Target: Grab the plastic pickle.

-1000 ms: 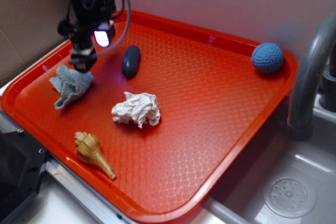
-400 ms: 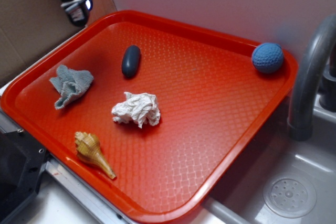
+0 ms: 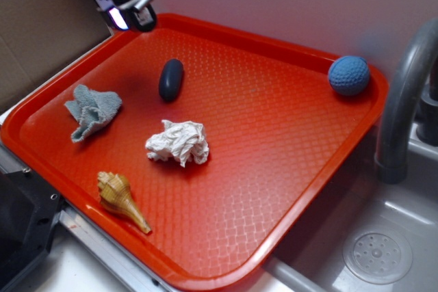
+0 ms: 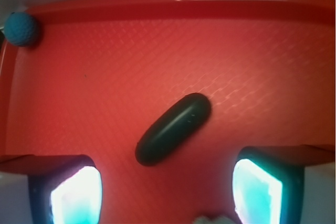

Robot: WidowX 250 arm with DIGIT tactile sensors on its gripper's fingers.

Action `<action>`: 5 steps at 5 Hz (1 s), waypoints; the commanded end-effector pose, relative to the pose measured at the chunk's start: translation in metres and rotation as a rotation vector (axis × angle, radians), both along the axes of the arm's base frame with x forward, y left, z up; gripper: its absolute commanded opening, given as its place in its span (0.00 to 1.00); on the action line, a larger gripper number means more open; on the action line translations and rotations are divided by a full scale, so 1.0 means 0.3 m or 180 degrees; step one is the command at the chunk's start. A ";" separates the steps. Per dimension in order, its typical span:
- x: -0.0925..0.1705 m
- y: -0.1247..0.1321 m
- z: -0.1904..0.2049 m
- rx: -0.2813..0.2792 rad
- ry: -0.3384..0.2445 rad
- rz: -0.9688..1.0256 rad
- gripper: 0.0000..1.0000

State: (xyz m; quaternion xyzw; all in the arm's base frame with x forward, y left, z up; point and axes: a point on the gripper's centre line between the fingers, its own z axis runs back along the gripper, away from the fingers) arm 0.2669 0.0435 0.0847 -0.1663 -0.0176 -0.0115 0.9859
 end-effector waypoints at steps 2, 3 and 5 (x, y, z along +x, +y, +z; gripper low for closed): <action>0.091 -0.061 -0.097 0.0027 0.0091 0.1088 1.00; 0.096 -0.088 -0.150 0.0137 0.0124 0.1080 1.00; 0.070 -0.155 -0.269 0.0283 0.0396 0.0968 1.00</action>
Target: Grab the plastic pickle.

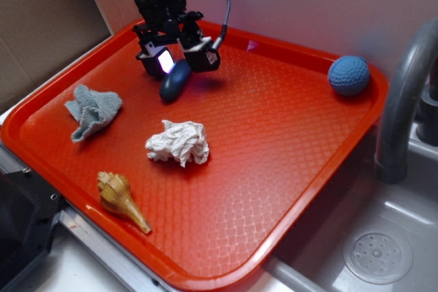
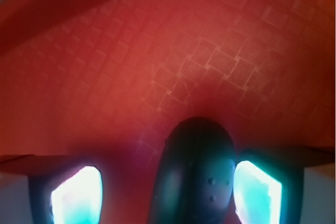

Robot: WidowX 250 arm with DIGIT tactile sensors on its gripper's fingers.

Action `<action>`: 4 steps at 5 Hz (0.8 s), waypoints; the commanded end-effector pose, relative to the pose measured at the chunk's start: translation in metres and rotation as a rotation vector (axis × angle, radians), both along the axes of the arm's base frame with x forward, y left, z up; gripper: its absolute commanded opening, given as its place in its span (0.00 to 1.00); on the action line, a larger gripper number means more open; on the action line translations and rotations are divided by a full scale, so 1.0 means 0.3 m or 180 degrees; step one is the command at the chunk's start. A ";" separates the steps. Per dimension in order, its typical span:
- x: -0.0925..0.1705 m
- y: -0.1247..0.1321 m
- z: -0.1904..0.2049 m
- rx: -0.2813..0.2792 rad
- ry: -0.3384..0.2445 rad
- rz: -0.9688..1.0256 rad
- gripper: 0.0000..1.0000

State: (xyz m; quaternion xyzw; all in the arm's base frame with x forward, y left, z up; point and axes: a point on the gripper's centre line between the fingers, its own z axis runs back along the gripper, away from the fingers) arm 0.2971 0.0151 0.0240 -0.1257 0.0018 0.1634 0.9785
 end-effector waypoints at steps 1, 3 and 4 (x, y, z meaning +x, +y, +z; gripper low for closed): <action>-0.034 -0.067 -0.080 0.0046 0.0157 -0.0130 1.00; -0.014 -0.053 -0.128 0.0202 0.0341 -0.0109 0.00; -0.011 -0.056 -0.137 0.0240 0.0364 -0.0106 0.00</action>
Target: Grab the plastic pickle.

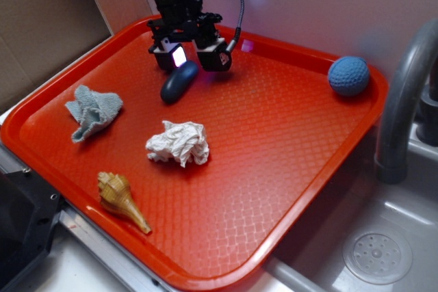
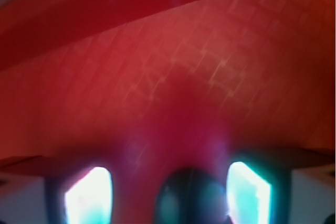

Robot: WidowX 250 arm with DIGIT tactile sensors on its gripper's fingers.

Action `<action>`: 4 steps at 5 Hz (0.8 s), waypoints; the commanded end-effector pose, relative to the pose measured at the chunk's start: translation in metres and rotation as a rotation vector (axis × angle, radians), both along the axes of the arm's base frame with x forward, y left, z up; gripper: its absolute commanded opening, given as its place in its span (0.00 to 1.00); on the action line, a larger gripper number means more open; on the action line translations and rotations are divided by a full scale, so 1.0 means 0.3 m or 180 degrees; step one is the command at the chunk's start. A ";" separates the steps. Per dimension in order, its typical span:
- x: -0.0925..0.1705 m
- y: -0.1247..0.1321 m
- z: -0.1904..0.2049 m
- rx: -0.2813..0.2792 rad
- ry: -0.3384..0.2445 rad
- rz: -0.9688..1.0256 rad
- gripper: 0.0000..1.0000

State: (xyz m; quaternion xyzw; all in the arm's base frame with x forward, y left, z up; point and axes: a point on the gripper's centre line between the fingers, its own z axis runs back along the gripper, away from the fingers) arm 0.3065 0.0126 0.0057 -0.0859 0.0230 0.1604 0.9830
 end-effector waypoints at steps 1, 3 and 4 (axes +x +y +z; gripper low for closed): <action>-0.044 -0.049 -0.069 0.0022 0.0183 -0.0110 0.00; -0.045 -0.042 -0.059 -0.0011 0.0172 -0.0141 0.00; -0.047 -0.035 -0.043 -0.0035 0.0162 -0.0210 0.00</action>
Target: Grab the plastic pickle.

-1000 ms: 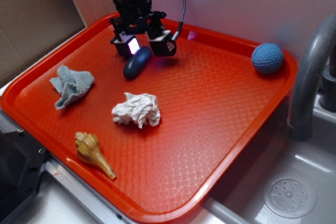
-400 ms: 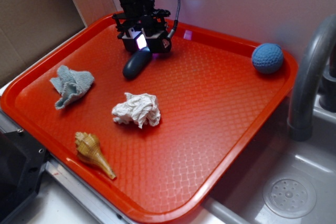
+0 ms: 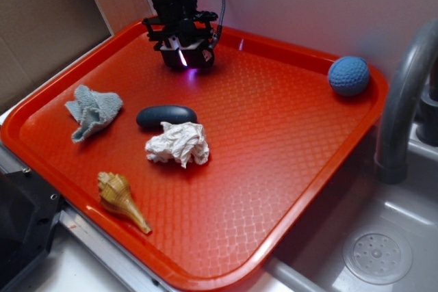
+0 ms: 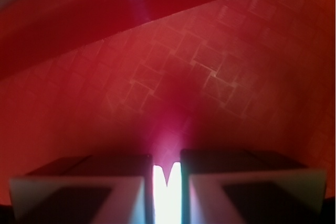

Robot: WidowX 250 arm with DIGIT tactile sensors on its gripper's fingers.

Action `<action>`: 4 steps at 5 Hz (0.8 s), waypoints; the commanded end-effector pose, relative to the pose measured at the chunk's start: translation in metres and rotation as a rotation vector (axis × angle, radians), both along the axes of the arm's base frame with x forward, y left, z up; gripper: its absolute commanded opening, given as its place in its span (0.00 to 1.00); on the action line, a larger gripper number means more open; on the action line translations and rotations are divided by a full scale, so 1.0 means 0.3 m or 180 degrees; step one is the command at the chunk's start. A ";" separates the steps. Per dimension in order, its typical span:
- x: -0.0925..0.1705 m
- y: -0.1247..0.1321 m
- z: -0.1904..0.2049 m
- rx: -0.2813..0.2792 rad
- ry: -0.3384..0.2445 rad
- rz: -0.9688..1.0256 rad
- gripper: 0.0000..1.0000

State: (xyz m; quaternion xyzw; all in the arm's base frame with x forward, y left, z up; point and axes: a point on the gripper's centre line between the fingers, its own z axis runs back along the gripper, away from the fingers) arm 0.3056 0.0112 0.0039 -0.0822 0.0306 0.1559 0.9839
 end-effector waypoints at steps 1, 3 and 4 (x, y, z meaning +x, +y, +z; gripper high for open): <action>-0.049 -0.014 0.016 -0.0118 0.0034 -0.0294 0.00; -0.140 0.124 0.307 -0.0462 -0.0484 -0.0201 1.00; -0.218 0.155 0.346 -0.0510 -0.0584 -0.0052 1.00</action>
